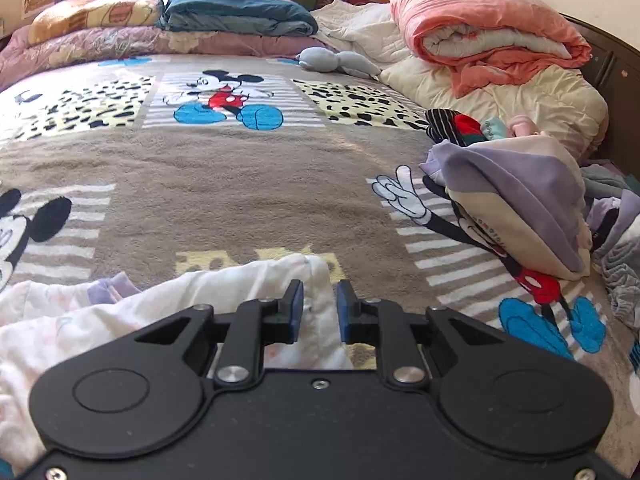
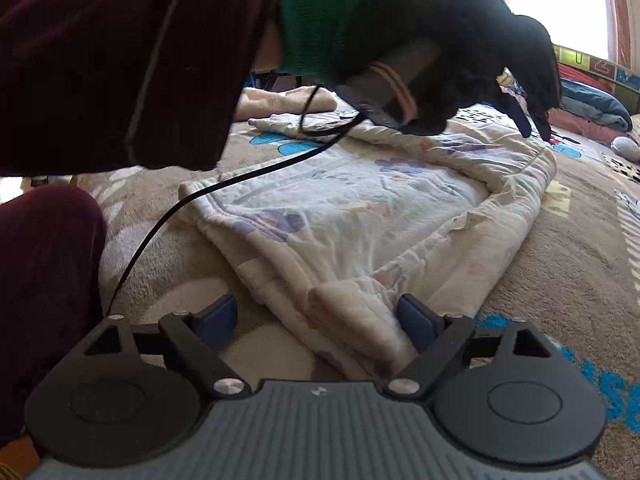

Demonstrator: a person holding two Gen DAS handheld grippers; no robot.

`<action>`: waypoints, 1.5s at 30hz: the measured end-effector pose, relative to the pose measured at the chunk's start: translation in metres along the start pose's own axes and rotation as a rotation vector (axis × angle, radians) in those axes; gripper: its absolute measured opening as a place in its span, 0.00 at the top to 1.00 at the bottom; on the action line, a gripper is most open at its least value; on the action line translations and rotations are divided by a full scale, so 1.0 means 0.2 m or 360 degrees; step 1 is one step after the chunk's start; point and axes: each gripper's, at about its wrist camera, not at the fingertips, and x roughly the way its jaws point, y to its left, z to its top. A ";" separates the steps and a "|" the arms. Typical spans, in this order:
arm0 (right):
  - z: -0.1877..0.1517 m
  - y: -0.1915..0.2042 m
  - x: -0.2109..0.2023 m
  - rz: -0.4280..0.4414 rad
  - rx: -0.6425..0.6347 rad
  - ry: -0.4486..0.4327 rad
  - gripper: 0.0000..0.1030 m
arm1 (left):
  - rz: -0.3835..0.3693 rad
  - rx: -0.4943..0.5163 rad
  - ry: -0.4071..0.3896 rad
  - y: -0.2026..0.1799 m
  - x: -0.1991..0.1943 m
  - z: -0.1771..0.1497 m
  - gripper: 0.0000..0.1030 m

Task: Fold clothes

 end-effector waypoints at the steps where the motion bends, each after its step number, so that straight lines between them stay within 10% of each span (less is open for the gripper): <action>1: 0.00 0.01 0.01 -0.0006 -0.0020 0.0009 0.11 | 0.0035 -0.0050 0.0052 0.03 0.08 0.00 0.86; 13: -0.03 0.02 0.03 -0.0006 -0.0070 0.0040 0.07 | 0.0147 -0.0128 0.0067 0.11 0.23 -0.06 0.78; 22: -0.03 0.04 0.04 -0.0038 -0.0094 0.0022 0.06 | 0.0013 -0.0144 -0.0118 0.07 -0.10 -0.06 0.78; 36: -0.03 0.04 0.08 -0.0034 -0.0100 0.0014 0.05 | 0.0235 -0.0144 0.0096 0.07 0.14 -0.11 0.70; 45: -0.03 0.07 0.09 -0.0075 -0.0129 -0.0009 0.05 | 0.0122 -0.0405 -0.0168 0.28 -0.45 -0.20 0.57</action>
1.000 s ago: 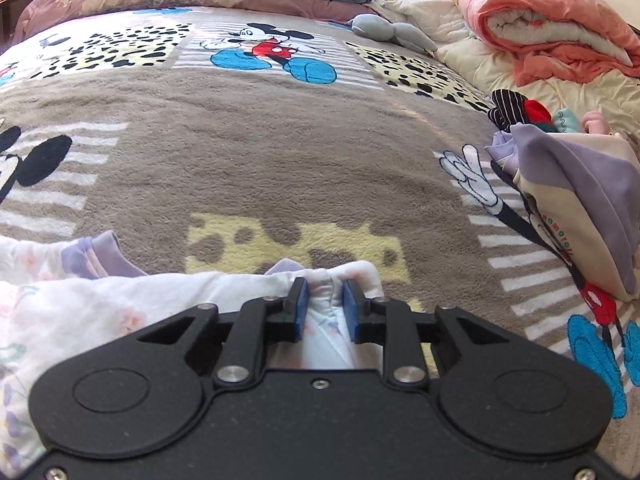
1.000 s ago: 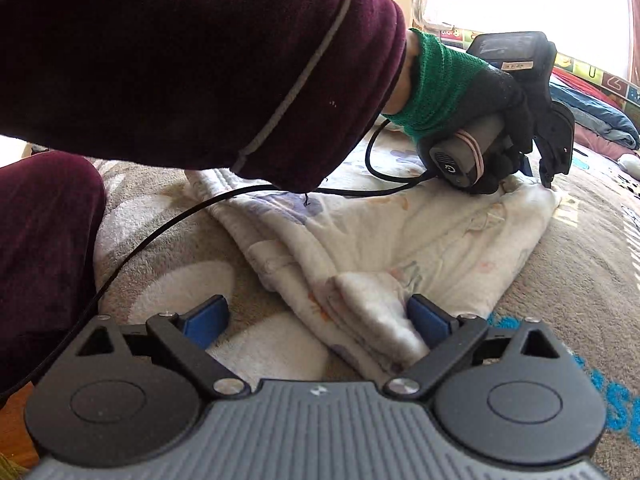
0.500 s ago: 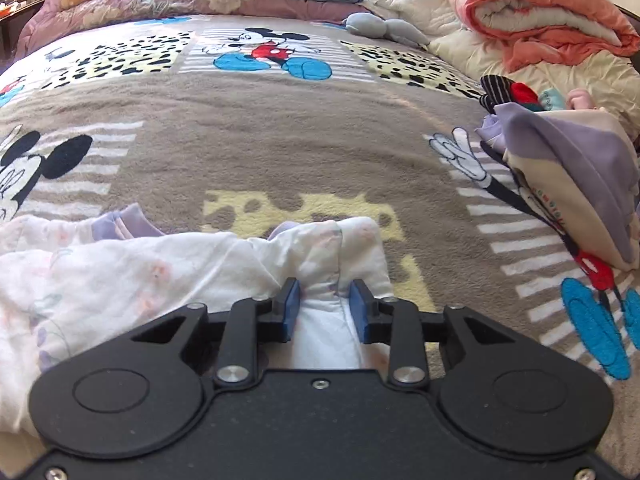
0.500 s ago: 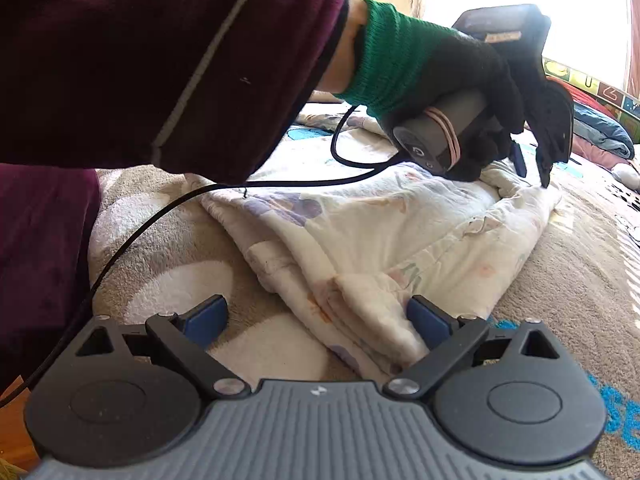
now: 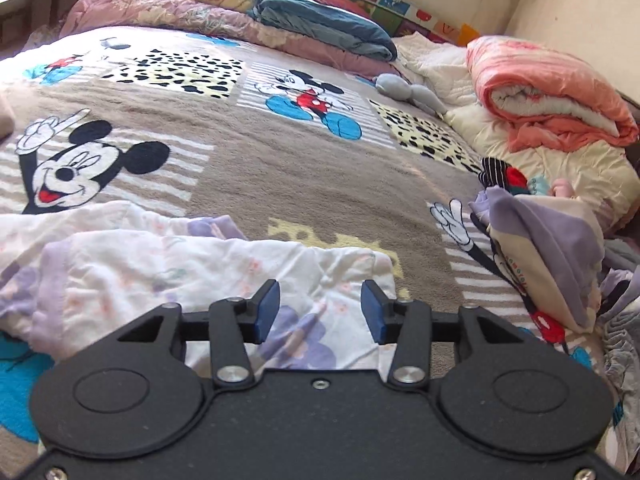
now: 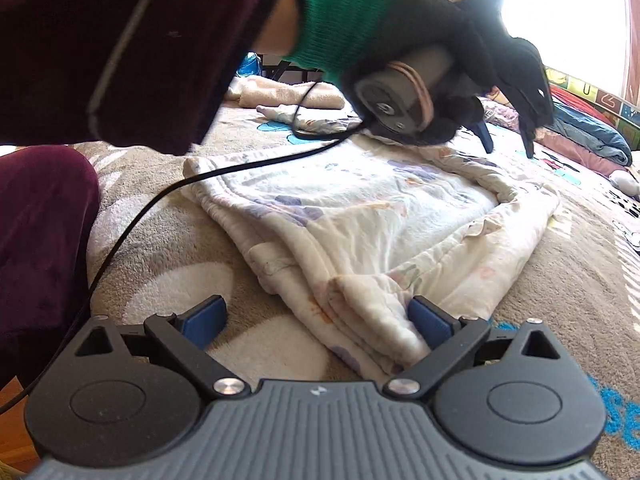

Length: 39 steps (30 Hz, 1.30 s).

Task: Fold clothes
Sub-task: 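Grasp the lavender-trimmed sleeve cuff with the left gripper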

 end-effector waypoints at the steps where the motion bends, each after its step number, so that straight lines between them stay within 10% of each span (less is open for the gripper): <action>1: 0.00 0.00 0.00 -0.0001 0.0001 0.0000 0.05 | -0.0009 -0.0083 -0.0038 0.08 -0.09 -0.01 0.55; 11: 0.05 0.00 -0.08 0.0044 0.0050 -0.0082 0.09 | -0.0047 -0.0766 -0.0184 0.73 -0.35 -0.17 0.50; 18: 0.08 -0.09 -0.31 0.0128 0.0192 -0.0329 0.11 | -0.0081 -0.0727 -0.0242 0.81 -0.27 -0.10 0.50; 26: 0.13 -0.68 -0.38 0.0049 0.0911 -0.0641 0.10 | -0.0129 -0.0563 -0.0205 0.81 -0.17 -0.01 0.50; 36: 0.31 -1.30 0.16 0.0260 0.1289 -0.0455 0.10 | -0.0273 -0.0741 -0.0162 0.92 -0.10 -0.03 0.51; 39: 0.29 -1.42 0.34 0.0287 0.1480 -0.0414 0.10 | -0.0285 -0.0691 -0.0179 0.90 -0.11 -0.02 0.65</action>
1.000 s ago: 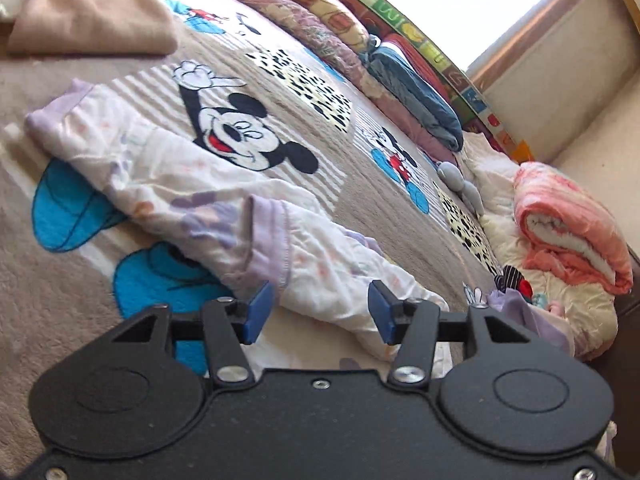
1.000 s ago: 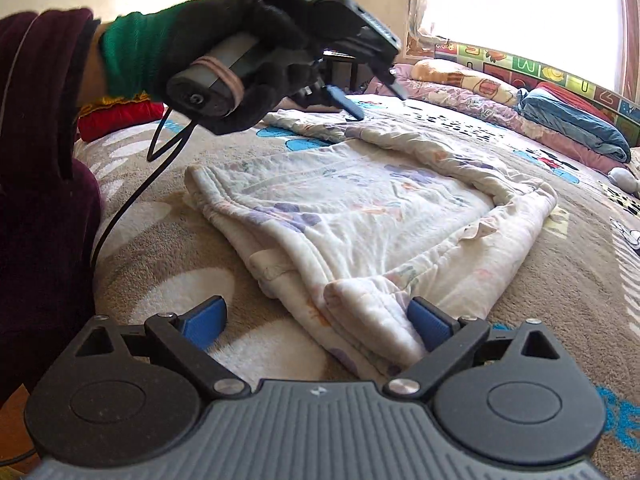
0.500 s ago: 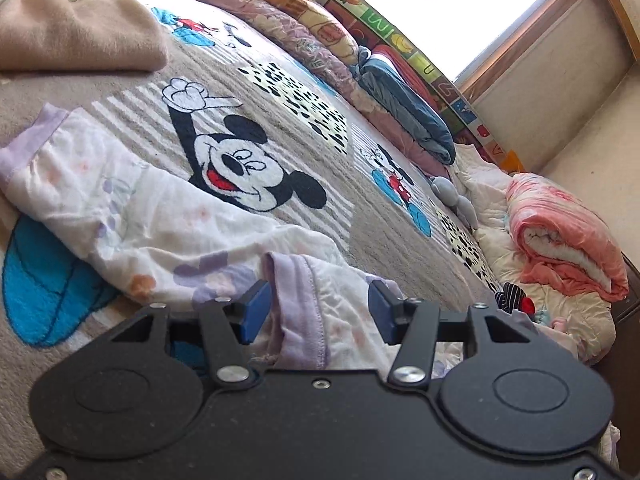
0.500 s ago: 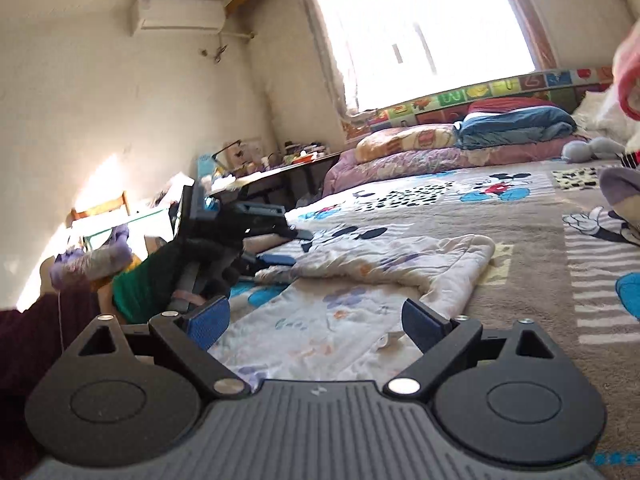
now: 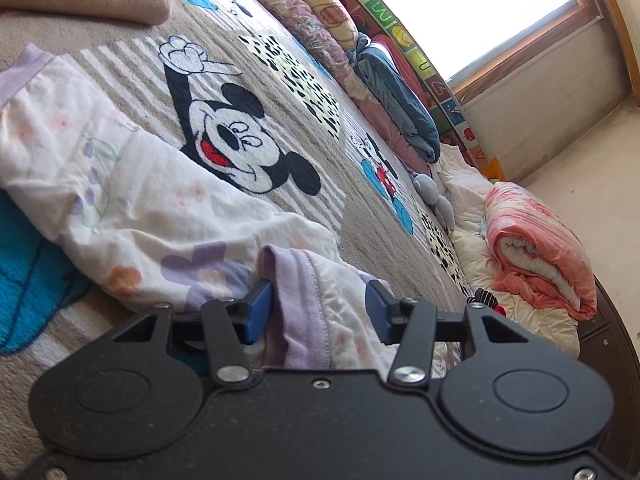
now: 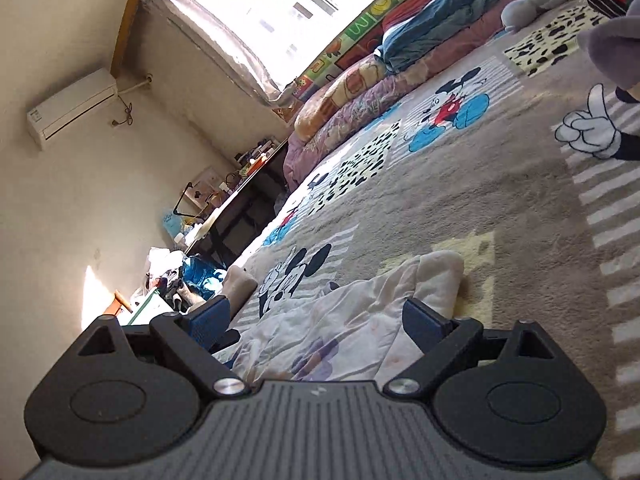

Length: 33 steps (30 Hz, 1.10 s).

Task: Fold clothes

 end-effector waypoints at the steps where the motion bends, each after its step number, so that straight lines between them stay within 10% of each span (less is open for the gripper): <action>1: 0.01 -0.04 0.05 -0.0012 0.0061 0.0006 0.10 | -0.0010 0.0038 -0.0007 -0.02 -0.01 0.00 0.78; 4: 0.01 -0.15 0.13 -0.0053 0.0238 0.0011 0.10 | -0.0039 0.0222 -0.0025 -0.11 -0.02 -0.02 0.95; 11: 0.02 -0.23 0.14 0.0018 0.0427 -0.0122 0.11 | -0.0240 0.0760 -0.0076 -0.41 -0.11 -0.16 0.97; 26: 0.14 -0.25 0.48 -0.0045 0.0260 0.0191 0.01 | -0.0321 0.0788 -0.0079 -0.38 -0.18 -0.15 0.97; 33: 0.15 -0.24 0.45 -0.0022 0.0271 0.0238 0.05 | -0.0444 0.1061 -0.0042 -0.52 -0.23 -0.27 0.97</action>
